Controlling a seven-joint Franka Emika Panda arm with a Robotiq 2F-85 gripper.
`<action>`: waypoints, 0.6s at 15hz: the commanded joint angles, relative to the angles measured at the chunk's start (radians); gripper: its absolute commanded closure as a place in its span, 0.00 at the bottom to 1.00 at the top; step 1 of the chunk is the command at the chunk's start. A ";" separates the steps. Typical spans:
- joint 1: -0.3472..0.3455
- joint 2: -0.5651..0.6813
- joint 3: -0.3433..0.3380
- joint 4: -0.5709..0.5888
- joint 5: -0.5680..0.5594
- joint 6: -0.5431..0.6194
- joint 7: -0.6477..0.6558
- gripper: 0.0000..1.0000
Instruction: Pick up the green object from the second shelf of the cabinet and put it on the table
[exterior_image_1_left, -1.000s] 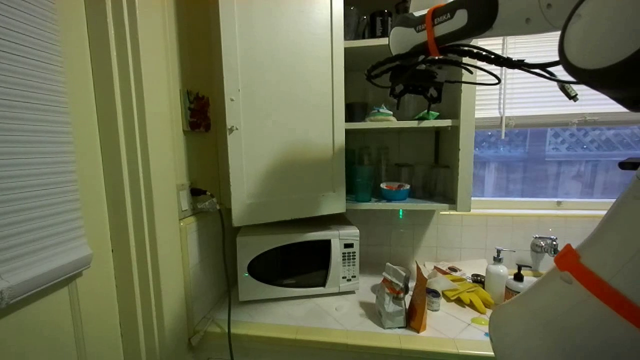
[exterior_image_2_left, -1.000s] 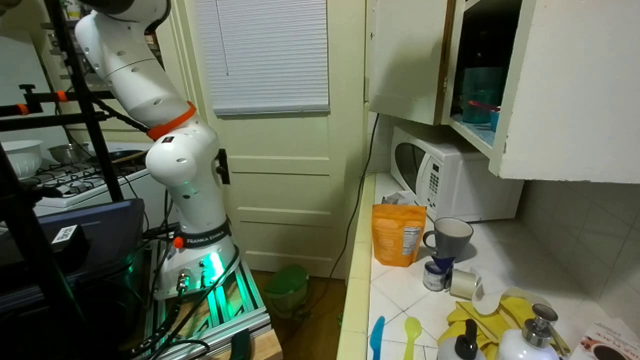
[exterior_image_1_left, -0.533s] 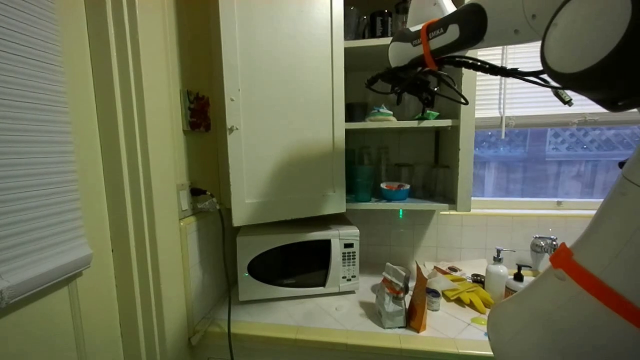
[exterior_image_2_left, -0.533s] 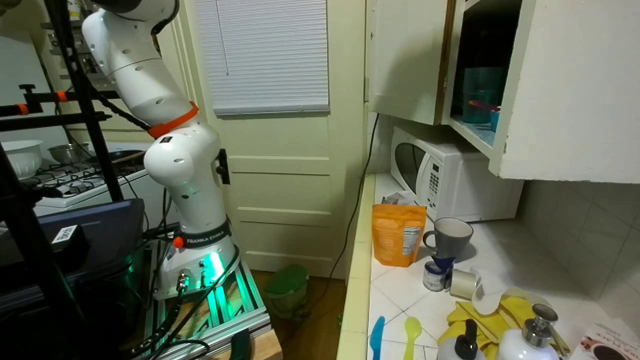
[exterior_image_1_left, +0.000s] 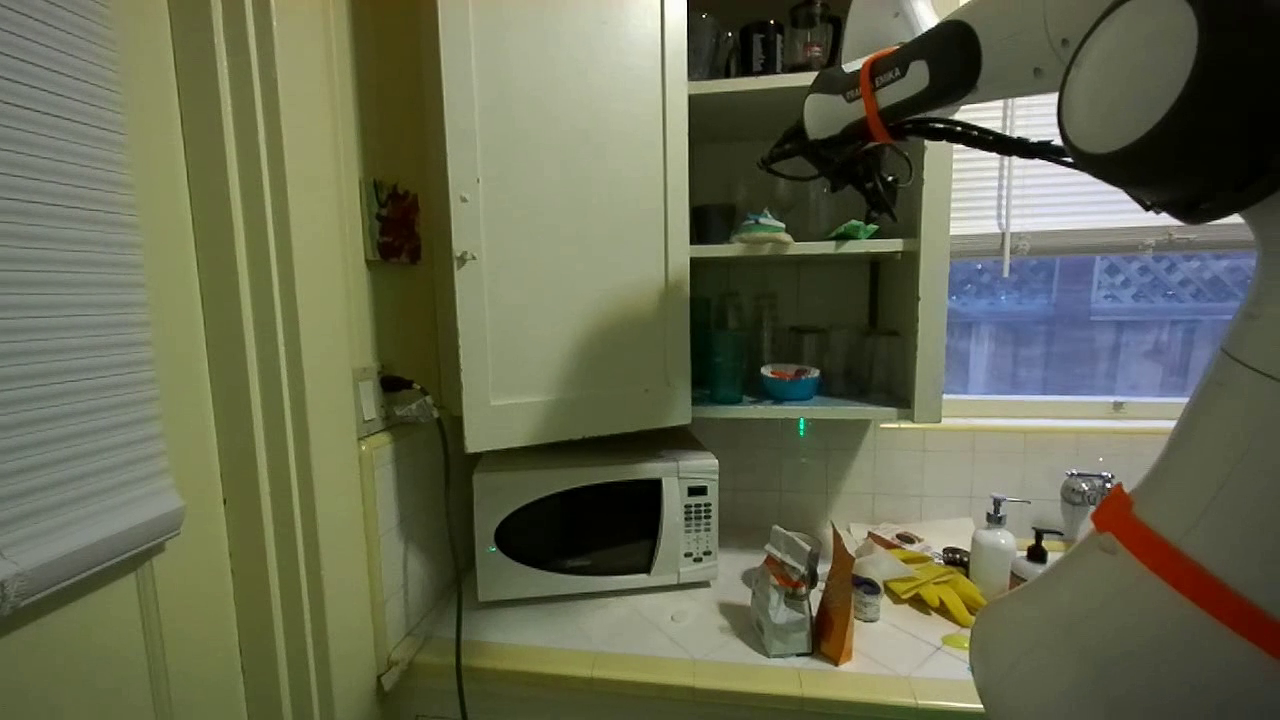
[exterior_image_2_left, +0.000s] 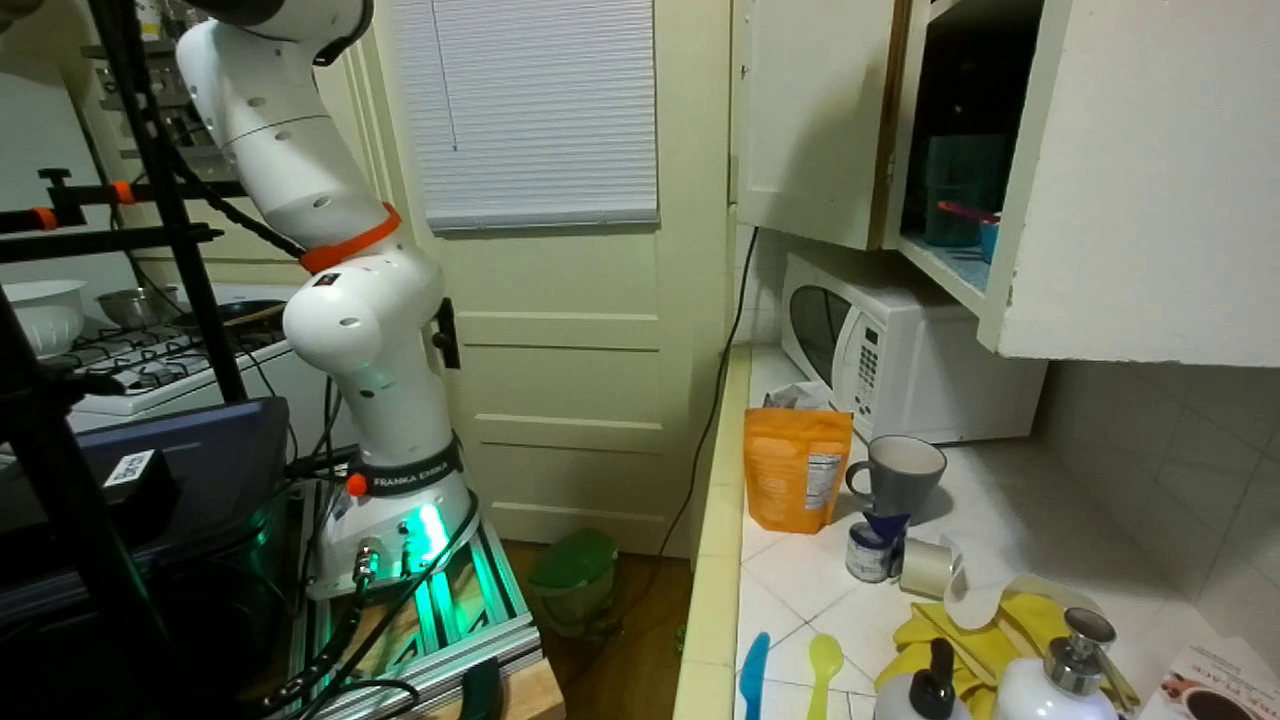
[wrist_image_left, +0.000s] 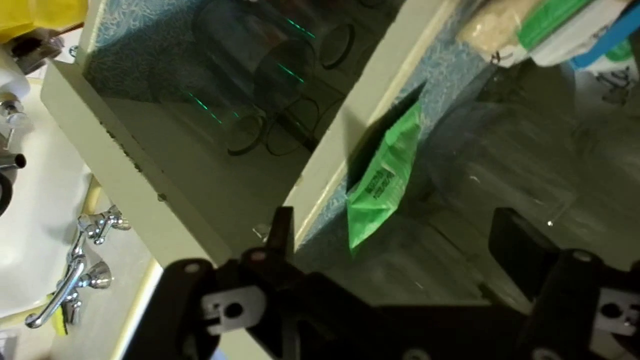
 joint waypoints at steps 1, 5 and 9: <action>0.022 0.007 -0.020 0.007 -0.015 0.001 0.014 0.00; 0.027 0.026 -0.034 0.014 -0.003 0.032 0.033 0.00; 0.026 0.062 -0.057 0.041 0.002 0.024 0.034 0.16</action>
